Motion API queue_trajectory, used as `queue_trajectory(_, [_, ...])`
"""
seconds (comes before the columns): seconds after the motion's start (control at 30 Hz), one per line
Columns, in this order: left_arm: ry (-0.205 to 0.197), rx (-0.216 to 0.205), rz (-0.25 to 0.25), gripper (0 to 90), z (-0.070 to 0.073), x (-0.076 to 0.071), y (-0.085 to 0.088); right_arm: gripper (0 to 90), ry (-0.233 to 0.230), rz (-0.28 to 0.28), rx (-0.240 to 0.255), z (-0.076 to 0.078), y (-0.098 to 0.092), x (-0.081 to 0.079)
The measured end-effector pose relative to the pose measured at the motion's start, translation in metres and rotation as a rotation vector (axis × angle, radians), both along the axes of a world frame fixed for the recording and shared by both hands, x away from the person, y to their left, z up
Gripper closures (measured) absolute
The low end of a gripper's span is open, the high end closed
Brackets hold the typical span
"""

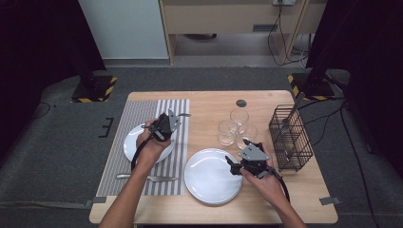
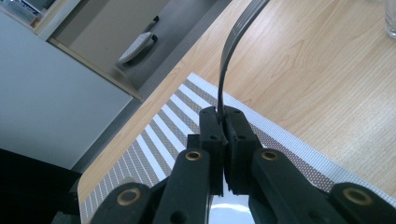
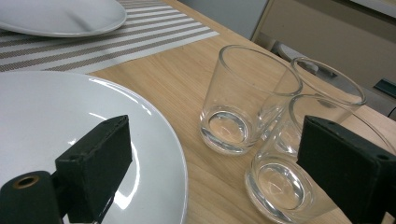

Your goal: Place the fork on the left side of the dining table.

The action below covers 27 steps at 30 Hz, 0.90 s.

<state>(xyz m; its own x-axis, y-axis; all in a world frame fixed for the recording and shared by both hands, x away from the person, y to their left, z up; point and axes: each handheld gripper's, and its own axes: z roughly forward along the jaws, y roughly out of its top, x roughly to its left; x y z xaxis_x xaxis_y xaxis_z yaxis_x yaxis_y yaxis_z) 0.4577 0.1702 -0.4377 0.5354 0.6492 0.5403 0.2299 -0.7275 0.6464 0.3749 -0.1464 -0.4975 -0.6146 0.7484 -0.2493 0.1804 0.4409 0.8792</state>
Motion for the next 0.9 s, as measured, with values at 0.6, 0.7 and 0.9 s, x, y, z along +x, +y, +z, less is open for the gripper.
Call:
queue_trajectory(0.6, [0.005,0.015,0.002,87.2,0.0,0.001,0.006,10.2,-0.005,-0.003,0.004,0.001,-0.001,0.002])
queue_trajectory(0.7, [0.005,0.019,0.0,87.2,0.001,0.003,0.006,10.2,-0.004,-0.005,0.007,0.001,-0.002,0.002])
queue_trajectory(0.9, [0.015,0.027,0.006,87.2,0.002,0.011,0.011,10.3,0.0,-0.008,0.021,0.001,-0.003,0.003])
